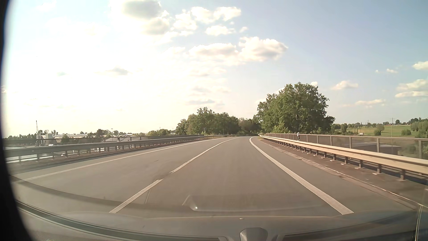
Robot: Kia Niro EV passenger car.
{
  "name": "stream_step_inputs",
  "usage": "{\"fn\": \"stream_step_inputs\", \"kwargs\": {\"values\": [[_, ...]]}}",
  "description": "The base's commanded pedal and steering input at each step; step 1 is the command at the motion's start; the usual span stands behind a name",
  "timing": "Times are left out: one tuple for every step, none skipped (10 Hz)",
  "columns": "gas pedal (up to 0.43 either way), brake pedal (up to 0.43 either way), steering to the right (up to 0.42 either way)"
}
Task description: Follow the waypoints while adhering to traffic rules and regulations
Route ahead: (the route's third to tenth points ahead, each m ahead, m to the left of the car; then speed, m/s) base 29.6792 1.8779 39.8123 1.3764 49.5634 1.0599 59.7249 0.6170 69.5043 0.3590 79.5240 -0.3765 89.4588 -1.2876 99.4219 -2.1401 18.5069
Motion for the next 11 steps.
{"fn": "stream_step_inputs", "kwargs": {"values": [[0.169, 0.006, 0.007], [0.169, 0.006, 0.007], [0.169, 0.006, 0.007], [0.169, 0.006, 0.007], [0.169, 0.006, 0.007], [0.169, 0.006, 0.007], [0.169, 0.006, 0.007], [0.169, 0.006, 0.007], [0.169, 0.006, 0.007], [0.169, 0.006, 0.007], [0.169, 0.006, 0.007]]}}
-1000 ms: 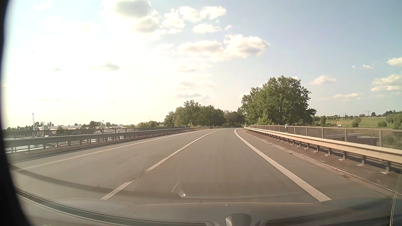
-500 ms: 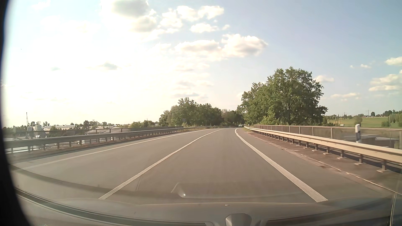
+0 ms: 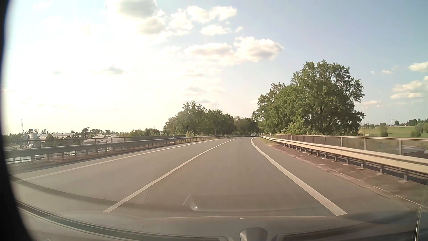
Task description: Follow the waypoints while adhering to traffic rules and regulations
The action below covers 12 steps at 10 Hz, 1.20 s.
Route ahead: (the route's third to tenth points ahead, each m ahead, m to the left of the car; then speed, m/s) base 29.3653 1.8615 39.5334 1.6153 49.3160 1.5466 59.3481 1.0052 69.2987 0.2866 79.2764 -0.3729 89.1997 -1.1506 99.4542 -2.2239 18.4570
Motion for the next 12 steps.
{"fn": "stream_step_inputs", "kwargs": {"values": [[0.169, 0.006, 0.007], [0.169, 0.006, 0.007], [0.169, 0.006, 0.007], [0.169, 0.006, 0.007], [0.169, 0.006, 0.007], [0.169, 0.006, 0.007], [0.169, 0.006, 0.007], [0.169, 0.006, 0.007], [0.169, 0.006, 0.008], [0.169, 0.006, 0.008], [0.169, 0.006, 0.008], [0.169, 0.006, 0.009]]}}
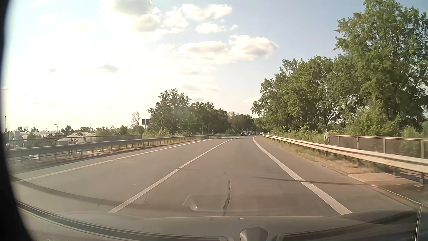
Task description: Follow the waypoints while adhering to traffic rules and regulations
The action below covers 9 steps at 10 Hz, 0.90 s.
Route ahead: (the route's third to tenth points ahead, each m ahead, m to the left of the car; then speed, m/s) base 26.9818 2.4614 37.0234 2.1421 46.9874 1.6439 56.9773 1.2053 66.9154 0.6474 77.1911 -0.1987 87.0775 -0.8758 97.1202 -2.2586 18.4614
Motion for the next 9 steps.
{"fn": "stream_step_inputs", "kwargs": {"values": [[0.169, 0.006, 0.009], [0.169, 0.006, 0.009], [0.169, 0.006, 0.009], [0.169, 0.006, 0.009], [0.177, 0.006, 0.008], [0.177, 0.006, 0.008], [0.177, 0.006, 0.008], [0.177, 0.006, 0.008], [0.177, 0.006, 0.008]]}}
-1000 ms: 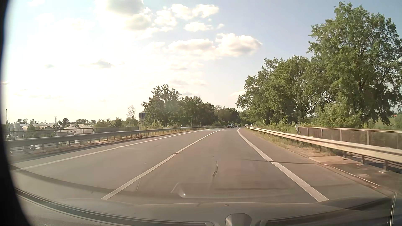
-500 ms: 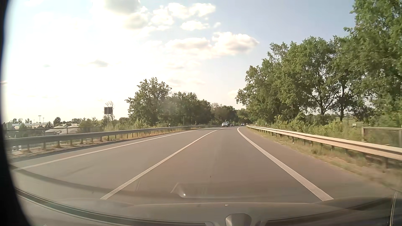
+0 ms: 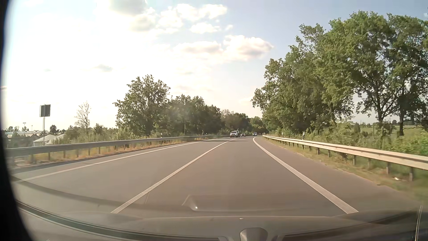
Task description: Follow the waypoints while adhering to traffic rules and regulations
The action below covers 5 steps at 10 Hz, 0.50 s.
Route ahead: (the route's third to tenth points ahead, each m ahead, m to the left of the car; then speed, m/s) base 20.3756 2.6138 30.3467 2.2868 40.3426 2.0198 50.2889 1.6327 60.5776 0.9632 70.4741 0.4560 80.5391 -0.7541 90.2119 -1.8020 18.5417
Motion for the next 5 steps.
{"fn": "stream_step_inputs", "kwargs": {"values": [[0.177, 0.006, 0.008], [0.177, 0.006, 0.01], [0.177, 0.006, 0.011], [0.177, 0.006, 0.012], [0.177, 0.006, 0.011]]}}
